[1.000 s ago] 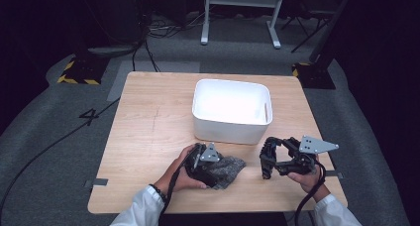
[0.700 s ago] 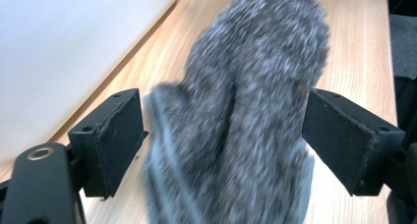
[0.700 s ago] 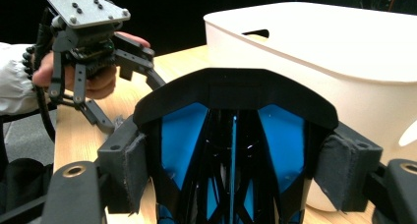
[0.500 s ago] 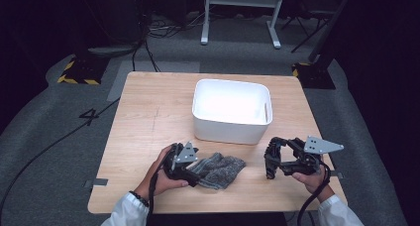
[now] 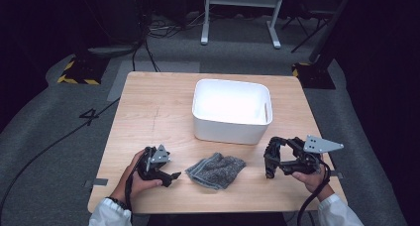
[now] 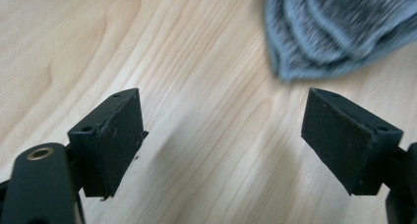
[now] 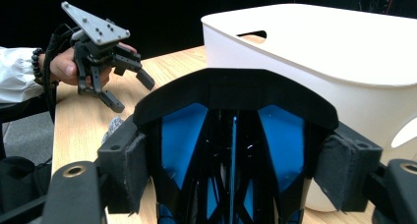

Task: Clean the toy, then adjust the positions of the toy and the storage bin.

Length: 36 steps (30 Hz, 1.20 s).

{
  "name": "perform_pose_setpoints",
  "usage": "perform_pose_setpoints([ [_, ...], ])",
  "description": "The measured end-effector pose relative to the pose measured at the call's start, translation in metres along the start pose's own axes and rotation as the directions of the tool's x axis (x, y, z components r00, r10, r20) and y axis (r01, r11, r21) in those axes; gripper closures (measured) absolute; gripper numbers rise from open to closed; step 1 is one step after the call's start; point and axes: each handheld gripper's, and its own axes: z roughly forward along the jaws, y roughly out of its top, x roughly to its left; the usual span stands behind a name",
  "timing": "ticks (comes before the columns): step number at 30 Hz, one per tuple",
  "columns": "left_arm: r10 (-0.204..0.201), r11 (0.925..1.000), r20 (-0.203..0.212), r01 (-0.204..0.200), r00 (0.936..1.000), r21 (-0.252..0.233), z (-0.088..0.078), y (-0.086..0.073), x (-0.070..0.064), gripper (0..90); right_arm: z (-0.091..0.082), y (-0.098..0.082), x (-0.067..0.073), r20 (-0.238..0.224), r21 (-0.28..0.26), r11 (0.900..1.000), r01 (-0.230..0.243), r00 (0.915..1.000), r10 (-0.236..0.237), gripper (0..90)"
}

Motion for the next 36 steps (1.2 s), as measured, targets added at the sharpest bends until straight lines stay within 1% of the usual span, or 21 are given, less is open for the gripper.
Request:
perform_pose_setpoints([
  [2,-0.006,0.9998,0.000,0.006,1.0000,0.018,0.002,-0.004,0.002,16.3,0.000,0.000,0.000,-0.001,0.000,1.000,0.001,1.0000,-0.001,25.4],
  [3,-0.019,0.9997,0.009,0.019,0.9998,0.014,0.003,-0.005,0.004,16.0,0.000,0.000,0.000,-0.001,0.000,1.000,0.001,1.0000,-0.001,25.4],
  [4,-0.028,0.9995,0.009,0.028,0.9996,0.014,0.003,-0.006,0.005,16.0,-0.001,0.000,0.000,0.003,0.001,1.000,0.002,1.0000,-0.002,25.4],
  [7,-0.047,0.9989,0.005,0.047,0.9989,-0.002,0.004,-0.006,0.007,15.4,-0.003,0.000,0.000,0.006,0.001,1.000,0.001,1.0000,-0.001,25.4],
  [10,-0.058,0.9979,-0.005,0.057,0.9983,-0.029,0.006,-0.008,0.008,14.9,-0.005,0.001,0.000,0.008,-0.003,1.000,0.005,1.0000,-0.004,25.4],
  [11,-0.061,0.9978,-0.008,0.060,0.9981,-0.028,0.006,-0.008,0.008,14.9,-0.006,0.002,-0.001,0.011,-0.005,1.000,0.007,0.9999,-0.007,25.4],
  [17,-0.058,0.9979,-0.011,0.058,0.9982,-0.028,0.007,-0.007,0.008,14.8,-0.010,0.003,-0.003,0.025,-0.008,1.000,0.011,0.9996,-0.011,25.4],
  [29,-0.075,0.9969,-0.026,0.074,0.9968,-0.027,0.009,-0.005,0.007,14.8,-0.015,0.007,-0.004,0.037,-0.007,1.000,0.021,0.9991,-0.021,25.4],
  [31,-0.075,0.9968,-0.026,0.074,0.9969,-0.029,0.009,-0.004,0.007,14.7,-0.017,0.007,-0.004,0.046,-0.001,1.000,0.025,0.9986,-0.025,25.4],
  [36,-0.075,0.9968,-0.024,0.075,0.9969,-0.029,0.010,-0.004,0.007,14.7,-0.021,0.010,-0.003,0.051,-0.010,1.000,0.028,0.9983,-0.027,25.3],
])
